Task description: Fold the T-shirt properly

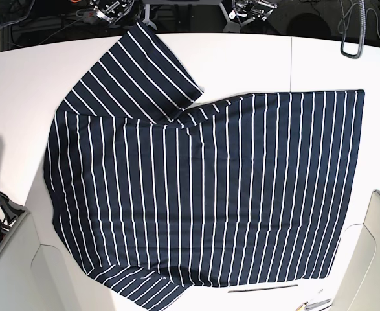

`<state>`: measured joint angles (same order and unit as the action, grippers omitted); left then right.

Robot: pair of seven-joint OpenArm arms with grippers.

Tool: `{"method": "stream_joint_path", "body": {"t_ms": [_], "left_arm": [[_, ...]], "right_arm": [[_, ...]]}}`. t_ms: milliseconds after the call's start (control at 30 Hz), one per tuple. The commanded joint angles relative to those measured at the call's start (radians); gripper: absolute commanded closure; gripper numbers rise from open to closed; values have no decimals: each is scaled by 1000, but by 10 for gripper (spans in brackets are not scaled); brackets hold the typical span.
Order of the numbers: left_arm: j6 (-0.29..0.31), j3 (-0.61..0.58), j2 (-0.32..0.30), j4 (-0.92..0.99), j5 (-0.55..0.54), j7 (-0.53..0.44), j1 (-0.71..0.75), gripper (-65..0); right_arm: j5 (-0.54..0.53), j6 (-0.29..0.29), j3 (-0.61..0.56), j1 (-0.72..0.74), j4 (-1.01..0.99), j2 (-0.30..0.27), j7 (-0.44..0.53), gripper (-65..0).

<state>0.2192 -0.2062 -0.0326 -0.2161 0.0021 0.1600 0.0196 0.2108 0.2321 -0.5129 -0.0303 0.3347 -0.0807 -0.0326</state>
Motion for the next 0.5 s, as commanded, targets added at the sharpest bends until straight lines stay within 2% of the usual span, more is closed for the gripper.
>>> {"method": "stream_joint_path", "body": {"t_ms": [0, 367, 467], "left_arm": [[10, 2, 2, -6, -3, 1, 0, -13], [10, 2, -14, -7, -37, -12, 21, -13], [36, 2, -22, -10, -40, -55, 35, -13]], "right_arm": [[-1, 7, -2, 2, 6, -2, 10, -8], [-1, 7, -2, -8, 6, -3, 10, -8], [-1, 7, -2, -20, 6, -2, 10, -8]]}}
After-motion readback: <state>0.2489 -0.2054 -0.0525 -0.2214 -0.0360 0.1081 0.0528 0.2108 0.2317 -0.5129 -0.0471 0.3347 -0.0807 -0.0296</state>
